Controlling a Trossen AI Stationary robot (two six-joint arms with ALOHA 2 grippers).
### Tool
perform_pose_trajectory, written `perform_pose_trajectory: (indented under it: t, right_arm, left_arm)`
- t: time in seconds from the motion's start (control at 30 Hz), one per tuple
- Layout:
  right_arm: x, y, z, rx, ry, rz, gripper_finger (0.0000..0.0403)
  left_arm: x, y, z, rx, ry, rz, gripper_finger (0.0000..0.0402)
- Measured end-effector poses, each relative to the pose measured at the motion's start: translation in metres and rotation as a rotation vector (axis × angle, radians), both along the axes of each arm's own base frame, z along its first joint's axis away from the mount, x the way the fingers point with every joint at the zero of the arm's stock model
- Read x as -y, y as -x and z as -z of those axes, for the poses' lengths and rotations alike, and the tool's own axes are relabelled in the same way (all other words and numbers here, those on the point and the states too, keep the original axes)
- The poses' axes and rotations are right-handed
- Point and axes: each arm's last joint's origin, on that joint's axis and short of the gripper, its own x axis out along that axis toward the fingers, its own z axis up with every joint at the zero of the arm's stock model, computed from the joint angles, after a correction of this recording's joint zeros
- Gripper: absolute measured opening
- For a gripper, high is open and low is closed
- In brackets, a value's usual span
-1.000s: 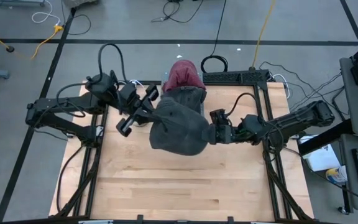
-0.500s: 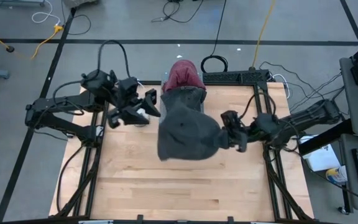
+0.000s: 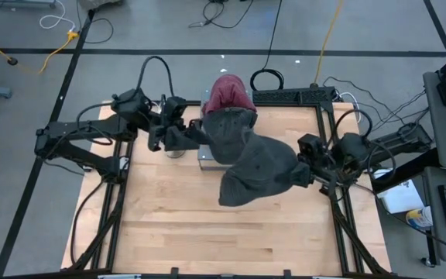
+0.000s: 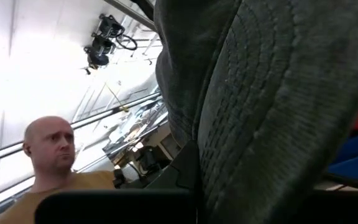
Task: Pick & Place hat
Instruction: Stack the black cap on top of the black cap on the shelf
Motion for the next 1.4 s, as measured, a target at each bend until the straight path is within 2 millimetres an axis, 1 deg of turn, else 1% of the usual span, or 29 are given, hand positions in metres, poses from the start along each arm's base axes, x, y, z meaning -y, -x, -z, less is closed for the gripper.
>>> perform_pose_trajectory:
  t: [0.1, 0.27, 0.33, 0.43, 0.53, 0.6, 0.8, 0.97, 1.2, 1.3, 1.4]
  right_arm:
    - [0.001, -0.001, 0.001, -0.013, 0.005, 0.008, 0.0005]
    - [0.002, -0.006, 0.005, -0.039, 0.009, 0.016, 0.0005]
    - [0.002, -0.009, 0.007, -0.048, 0.007, 0.022, 0.0006]
    - [0.004, -0.012, 0.009, -0.056, 0.004, 0.032, 0.0006]
    - [0.006, -0.015, 0.010, -0.071, -0.005, 0.036, 0.0006]
    - [0.008, -0.017, 0.012, -0.083, -0.007, 0.039, 0.0006]
    - [0.011, -0.019, 0.016, -0.128, -0.008, 0.054, 0.0007]
    - [0.015, -0.021, 0.018, -0.175, -0.042, 0.056, 0.0007]
    - [0.015, -0.021, 0.019, -0.185, -0.059, 0.050, 0.0008]
    - [0.015, -0.021, 0.019, -0.184, -0.060, 0.052, 0.0008]
    - [0.015, -0.021, 0.018, -0.188, -0.071, 0.049, 0.0008]
  left_arm:
    - [0.000, -0.006, 0.001, 0.038, -0.006, -0.045, 0.0275]
    - [0.006, -0.015, 0.000, 0.119, 0.002, -0.030, 0.0277]
    - [0.008, -0.017, 0.002, 0.104, 0.007, -0.015, 0.0278]
    - [0.012, -0.026, 0.008, 0.093, 0.013, -0.023, 0.0278]
    - [0.019, -0.029, 0.010, 0.096, 0.007, 0.015, 0.0278]
    - [0.025, -0.032, 0.010, 0.135, -0.005, 0.037, 0.0278]
    - [0.044, -0.030, 0.003, 0.263, -0.007, 0.118, 0.0278]
    - [0.051, -0.030, 0.004, 0.260, 0.003, 0.160, 0.0278]
    - [0.054, -0.027, 0.005, 0.220, -0.005, 0.298, 0.0278]
    - [0.053, -0.027, 0.006, 0.206, 0.002, 0.296, 0.0278]
    - [0.053, -0.032, 0.011, 0.142, 0.009, 0.252, 0.0278]
